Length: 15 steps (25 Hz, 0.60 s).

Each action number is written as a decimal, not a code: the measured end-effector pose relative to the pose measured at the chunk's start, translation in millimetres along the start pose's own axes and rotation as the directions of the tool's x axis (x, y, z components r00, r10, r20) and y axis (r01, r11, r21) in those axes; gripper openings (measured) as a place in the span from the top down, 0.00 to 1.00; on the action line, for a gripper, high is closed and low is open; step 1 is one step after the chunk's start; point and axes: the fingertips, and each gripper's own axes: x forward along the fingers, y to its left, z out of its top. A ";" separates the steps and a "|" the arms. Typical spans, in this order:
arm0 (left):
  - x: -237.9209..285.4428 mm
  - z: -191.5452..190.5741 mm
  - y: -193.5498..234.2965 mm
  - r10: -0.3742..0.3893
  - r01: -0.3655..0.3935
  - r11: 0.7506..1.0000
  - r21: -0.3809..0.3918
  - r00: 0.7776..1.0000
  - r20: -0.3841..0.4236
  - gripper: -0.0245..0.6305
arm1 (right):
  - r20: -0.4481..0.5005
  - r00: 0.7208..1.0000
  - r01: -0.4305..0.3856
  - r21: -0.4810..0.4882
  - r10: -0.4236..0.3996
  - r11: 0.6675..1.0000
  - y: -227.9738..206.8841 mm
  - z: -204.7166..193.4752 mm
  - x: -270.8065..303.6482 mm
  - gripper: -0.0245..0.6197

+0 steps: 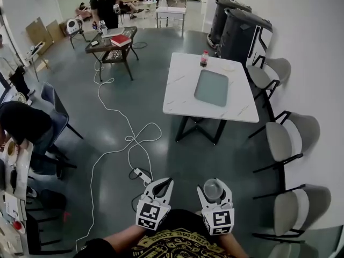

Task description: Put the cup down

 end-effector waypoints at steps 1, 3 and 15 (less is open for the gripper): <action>-2.6 -0.5 3.8 -0.004 0.004 1.000 -0.001 1.000 0.003 0.95 | 0.000 1.000 0.009 0.000 -0.009 1.000 2.9 0.9 0.6 0.55; -6.4 -1.6 10.0 -0.012 0.012 1.000 -0.001 1.000 0.009 0.95 | 0.002 1.000 0.024 -0.001 -0.024 1.000 8.2 2.5 1.7 0.55; -6.4 11.1 31.4 -0.020 0.021 1.000 -0.020 0.999 0.049 0.95 | 0.012 0.998 0.058 -0.014 -0.058 0.998 11.4 23.2 11.7 0.55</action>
